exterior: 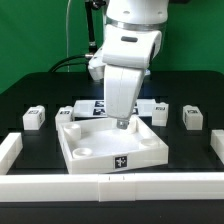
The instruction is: Assemble one leg
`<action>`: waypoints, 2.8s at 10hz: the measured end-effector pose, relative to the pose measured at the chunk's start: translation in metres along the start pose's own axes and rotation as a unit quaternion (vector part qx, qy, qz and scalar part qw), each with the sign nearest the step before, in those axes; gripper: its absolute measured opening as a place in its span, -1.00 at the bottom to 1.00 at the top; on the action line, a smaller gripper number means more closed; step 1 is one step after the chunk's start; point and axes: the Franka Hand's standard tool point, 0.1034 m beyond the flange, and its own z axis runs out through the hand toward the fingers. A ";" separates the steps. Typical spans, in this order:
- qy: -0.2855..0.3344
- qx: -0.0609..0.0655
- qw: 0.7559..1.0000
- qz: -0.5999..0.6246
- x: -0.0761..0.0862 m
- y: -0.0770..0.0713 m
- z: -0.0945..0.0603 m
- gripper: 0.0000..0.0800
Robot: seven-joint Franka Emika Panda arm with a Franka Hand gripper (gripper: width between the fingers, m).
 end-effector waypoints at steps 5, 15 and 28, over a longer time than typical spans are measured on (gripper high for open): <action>0.086 -0.009 0.991 -0.100 -0.054 -0.056 0.031 0.63; 0.091 0.007 0.989 -0.118 -0.070 -0.072 0.075 0.62; 0.090 0.004 0.991 -0.098 -0.065 -0.067 0.074 -0.81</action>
Offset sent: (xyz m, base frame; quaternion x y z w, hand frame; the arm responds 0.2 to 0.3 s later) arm -0.0572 0.0024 -0.0210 -0.0404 0.1781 -0.1133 0.9766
